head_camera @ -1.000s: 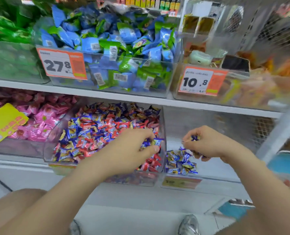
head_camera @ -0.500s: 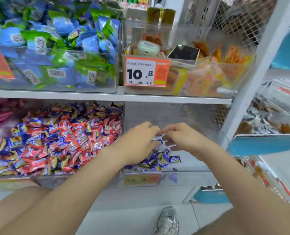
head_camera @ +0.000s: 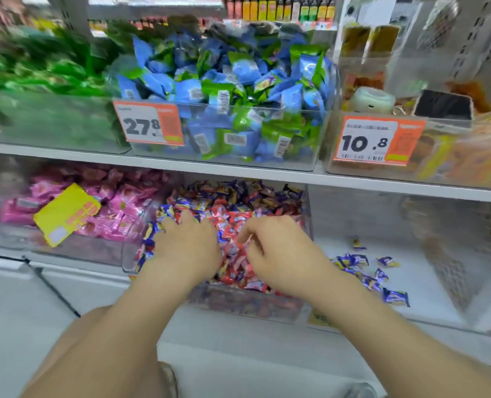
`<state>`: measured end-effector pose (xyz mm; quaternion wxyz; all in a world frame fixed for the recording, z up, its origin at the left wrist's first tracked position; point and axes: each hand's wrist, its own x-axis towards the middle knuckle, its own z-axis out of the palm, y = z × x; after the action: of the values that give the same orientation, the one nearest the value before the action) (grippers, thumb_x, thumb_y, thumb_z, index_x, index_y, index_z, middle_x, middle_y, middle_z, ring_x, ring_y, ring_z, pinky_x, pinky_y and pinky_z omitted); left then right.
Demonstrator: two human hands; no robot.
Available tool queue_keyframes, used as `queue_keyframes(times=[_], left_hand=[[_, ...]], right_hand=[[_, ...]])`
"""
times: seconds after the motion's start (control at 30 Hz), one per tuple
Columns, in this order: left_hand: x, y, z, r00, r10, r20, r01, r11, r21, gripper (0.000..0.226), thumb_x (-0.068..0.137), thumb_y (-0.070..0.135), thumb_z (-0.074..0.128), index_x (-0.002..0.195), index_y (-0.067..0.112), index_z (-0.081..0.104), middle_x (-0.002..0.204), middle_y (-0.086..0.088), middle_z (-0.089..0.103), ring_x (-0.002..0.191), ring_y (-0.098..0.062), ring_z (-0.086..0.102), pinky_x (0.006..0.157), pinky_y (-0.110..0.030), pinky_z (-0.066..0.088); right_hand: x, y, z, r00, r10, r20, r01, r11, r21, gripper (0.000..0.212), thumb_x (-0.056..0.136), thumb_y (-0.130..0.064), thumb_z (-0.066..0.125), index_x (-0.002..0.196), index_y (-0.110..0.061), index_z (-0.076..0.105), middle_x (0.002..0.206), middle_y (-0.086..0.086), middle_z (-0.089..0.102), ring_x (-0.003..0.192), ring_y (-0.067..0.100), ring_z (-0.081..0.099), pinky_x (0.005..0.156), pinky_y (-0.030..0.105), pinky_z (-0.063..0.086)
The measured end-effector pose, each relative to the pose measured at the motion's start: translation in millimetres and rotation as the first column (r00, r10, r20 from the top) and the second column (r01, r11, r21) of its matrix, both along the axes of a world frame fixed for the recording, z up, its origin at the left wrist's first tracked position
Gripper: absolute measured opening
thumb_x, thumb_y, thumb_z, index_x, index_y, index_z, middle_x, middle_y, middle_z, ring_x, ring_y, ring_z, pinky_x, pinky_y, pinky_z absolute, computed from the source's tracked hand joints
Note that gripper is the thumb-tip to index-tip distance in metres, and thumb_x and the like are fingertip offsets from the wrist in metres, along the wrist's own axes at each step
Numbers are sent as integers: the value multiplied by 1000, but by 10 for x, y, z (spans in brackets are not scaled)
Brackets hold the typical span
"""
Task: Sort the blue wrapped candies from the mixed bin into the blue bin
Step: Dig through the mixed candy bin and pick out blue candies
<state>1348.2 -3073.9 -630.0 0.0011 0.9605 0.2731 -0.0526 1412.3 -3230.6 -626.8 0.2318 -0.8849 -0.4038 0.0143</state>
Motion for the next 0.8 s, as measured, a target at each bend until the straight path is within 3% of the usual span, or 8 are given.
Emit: queue_keyframes(times=[0.07, 0.17, 0.3, 0.43, 0.53, 0.6, 0.67, 0.8], left_hand=[[-122, 213, 36, 995, 67, -78, -61, 995, 85, 46, 99, 29, 55, 140, 13, 44, 145, -19, 35, 134, -48, 39, 106, -53, 43], [-238, 424, 101, 986, 13, -166, 6, 994, 114, 44, 98, 7, 50, 142, 7, 46, 151, -21, 38, 141, -41, 41, 111, -43, 41], [-318, 538, 88, 979, -29, -204, 39, 998, 46, 34, 103, 5, 47, 137, 7, 49, 143, -16, 47, 131, -30, 53, 97, -31, 43], [-308, 674, 13, 996, -16, -87, 14, 999, -34, 30, 98, 0, 55, 128, 3, 55, 134, -16, 54, 126, -31, 56, 83, -33, 44], [-293, 786, -18, 999, -13, 42, 17, 993, -113, 20, 94, -1, 61, 105, 12, 52, 117, -15, 60, 111, -33, 61, 78, -36, 44], [-278, 889, -59, 996, 0, 88, 12, 990, -139, 23, 92, 5, 69, 101, 11, 49, 101, -10, 55, 94, -29, 59, 72, -34, 42], [-260, 994, -109, 992, 2, 130, 20, 985, -172, 30, 88, 7, 75, 105, 9, 51, 96, -5, 51, 90, -26, 57, 69, -33, 42], [-215, 1094, -177, 977, -91, 192, 118, 984, -132, 33, 85, 3, 75, 109, 8, 54, 109, -12, 63, 92, -25, 55, 66, -32, 43]], right_hand=[[-34, 287, -75, 998, 68, 12, -68, 997, -29, 28, 90, -15, 54, 108, -23, 74, 95, 5, 75, 94, 29, 68, 82, 42, 57], [-29, 658, -201, 995, 99, -3, -99, 995, -26, 24, 89, -21, 64, 112, -19, 70, 97, 7, 73, 97, 30, 67, 83, 43, 56], [58, 1092, -271, 990, 137, 26, -139, 987, 82, 41, 94, -21, 68, 133, -13, 63, 117, 7, 70, 114, 27, 62, 100, 37, 49], [248, 1525, -284, 988, 149, 40, -153, 979, 135, 48, 98, -26, 69, 142, -13, 58, 136, 9, 65, 130, 28, 57, 109, 44, 46], [355, 1768, -322, 984, 176, -23, -177, 984, -15, 58, 93, -37, 75, 140, -8, 57, 134, 15, 65, 126, 35, 57, 103, 47, 47], [387, 1871, -367, 976, 214, -24, -216, 971, -106, 58, 81, -58, 72, 128, -26, 59, 123, 13, 67, 116, 38, 55, 97, 49, 47], [445, 1933, -441, 969, 247, -6, -245, 960, -137, 55, 65, -74, 61, 111, -44, 55, 109, 6, 65, 106, 36, 53, 91, 48, 48], [515, 1914, -450, 941, 334, 59, -325, 938, -124, 42, 83, -52, 80, 119, -34, 68, 109, 2, 71, 106, 30, 60, 90, 47, 51]])
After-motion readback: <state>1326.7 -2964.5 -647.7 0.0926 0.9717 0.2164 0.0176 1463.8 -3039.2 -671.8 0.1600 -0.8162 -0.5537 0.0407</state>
